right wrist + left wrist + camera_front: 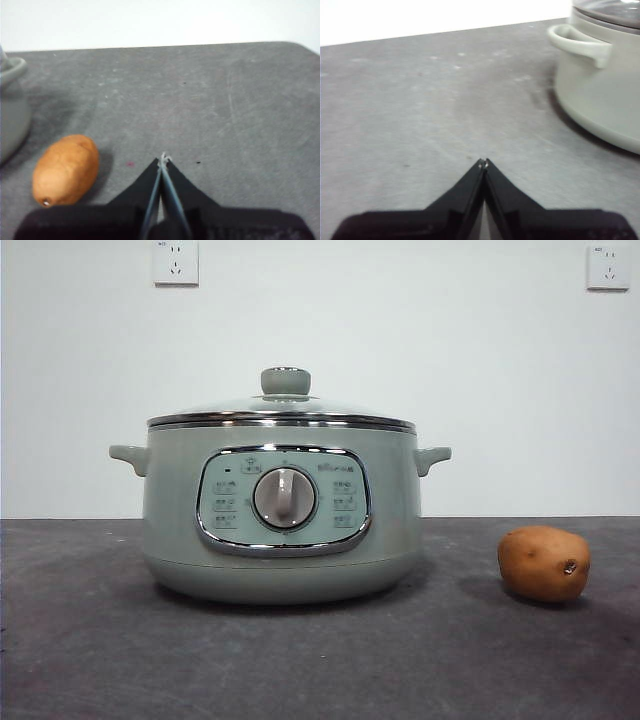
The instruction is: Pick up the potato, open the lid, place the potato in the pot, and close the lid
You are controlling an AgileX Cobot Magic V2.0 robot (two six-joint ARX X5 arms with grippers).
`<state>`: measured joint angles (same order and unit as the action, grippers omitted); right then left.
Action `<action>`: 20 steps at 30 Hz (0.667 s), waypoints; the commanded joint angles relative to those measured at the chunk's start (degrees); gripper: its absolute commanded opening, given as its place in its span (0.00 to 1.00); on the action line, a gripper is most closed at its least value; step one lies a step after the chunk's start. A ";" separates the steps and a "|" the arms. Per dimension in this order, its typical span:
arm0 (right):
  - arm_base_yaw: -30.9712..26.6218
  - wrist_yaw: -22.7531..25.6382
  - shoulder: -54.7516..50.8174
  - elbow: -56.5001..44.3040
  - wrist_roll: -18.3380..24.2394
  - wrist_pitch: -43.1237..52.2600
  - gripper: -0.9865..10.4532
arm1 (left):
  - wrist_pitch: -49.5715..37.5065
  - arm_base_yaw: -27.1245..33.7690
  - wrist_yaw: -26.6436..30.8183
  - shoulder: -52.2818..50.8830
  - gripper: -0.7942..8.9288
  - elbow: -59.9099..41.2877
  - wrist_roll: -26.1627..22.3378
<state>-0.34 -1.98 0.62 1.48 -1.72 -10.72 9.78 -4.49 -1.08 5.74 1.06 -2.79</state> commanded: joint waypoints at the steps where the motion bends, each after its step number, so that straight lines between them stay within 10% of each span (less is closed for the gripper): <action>1: 0.00 -0.15 -0.07 -0.61 -9.86 0.39 0.08 | -0.61 0.17 -1.49 0.20 0.08 -0.63 2.73; 7: 0.00 -2.14 0.04 2.86 -19.37 -0.33 0.08 | -0.81 0.15 -3.30 1.16 0.08 0.59 6.43; 20: 0.00 -16.28 21.59 24.11 -19.02 -13.75 0.08 | 0.66 0.15 -13.77 20.26 0.08 20.39 13.05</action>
<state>-0.34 -17.28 20.99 24.64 -20.43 -24.29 10.28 -4.49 -13.80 25.10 21.04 8.73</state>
